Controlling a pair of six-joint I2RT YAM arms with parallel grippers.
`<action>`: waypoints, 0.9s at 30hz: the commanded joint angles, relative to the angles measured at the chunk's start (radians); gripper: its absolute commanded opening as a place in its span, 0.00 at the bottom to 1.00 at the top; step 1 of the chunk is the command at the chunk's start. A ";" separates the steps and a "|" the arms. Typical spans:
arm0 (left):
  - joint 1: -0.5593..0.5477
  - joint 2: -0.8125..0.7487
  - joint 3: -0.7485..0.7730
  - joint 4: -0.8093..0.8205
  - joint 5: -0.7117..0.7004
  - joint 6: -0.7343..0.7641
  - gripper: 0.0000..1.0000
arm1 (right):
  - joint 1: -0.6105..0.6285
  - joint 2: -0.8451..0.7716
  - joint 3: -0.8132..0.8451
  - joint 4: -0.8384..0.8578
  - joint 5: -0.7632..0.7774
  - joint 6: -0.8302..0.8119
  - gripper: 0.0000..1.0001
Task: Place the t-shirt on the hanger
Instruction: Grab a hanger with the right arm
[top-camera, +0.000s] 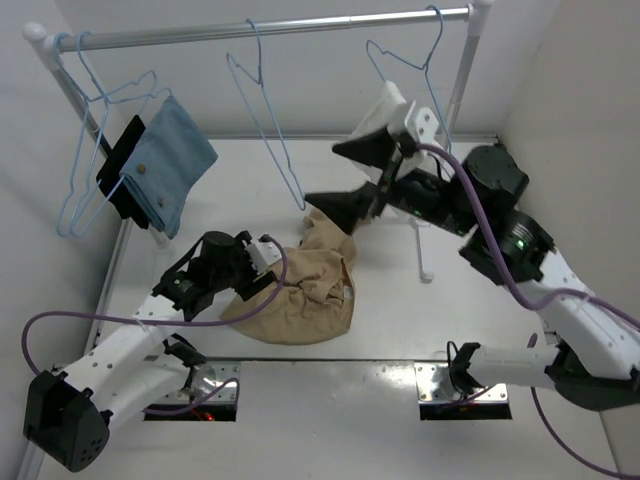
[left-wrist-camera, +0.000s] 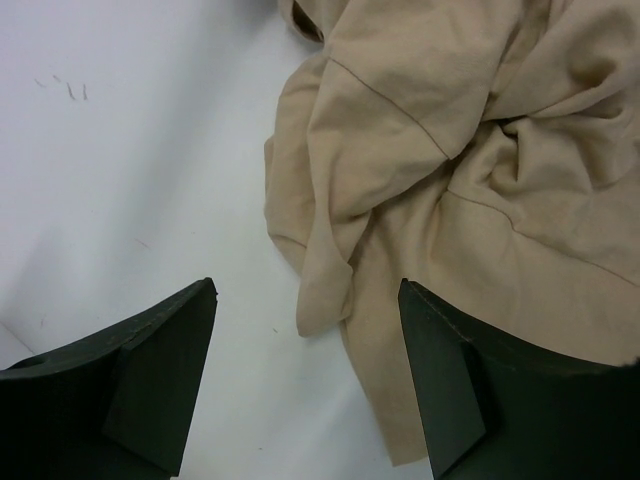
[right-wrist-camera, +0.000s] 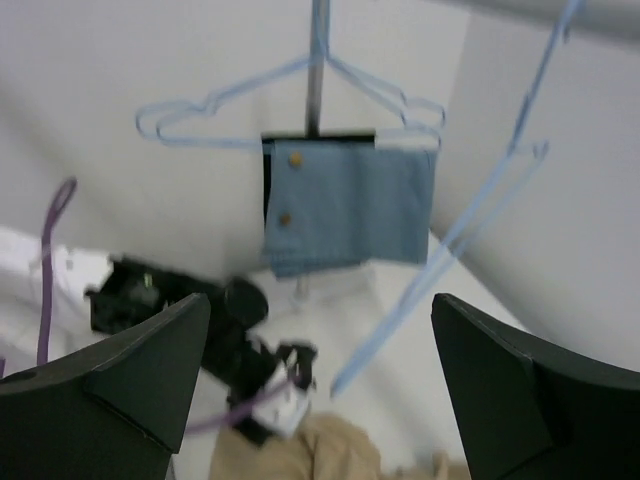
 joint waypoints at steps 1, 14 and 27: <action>-0.006 -0.014 -0.014 0.036 0.017 -0.004 0.79 | 0.002 0.182 0.157 0.065 -0.083 0.003 0.92; 0.003 -0.045 -0.042 0.076 0.017 -0.036 0.79 | 0.002 0.588 0.420 0.372 0.381 -0.084 0.86; 0.003 -0.063 -0.040 0.085 0.037 -0.067 0.79 | 0.002 0.540 0.319 0.386 0.288 -0.106 0.73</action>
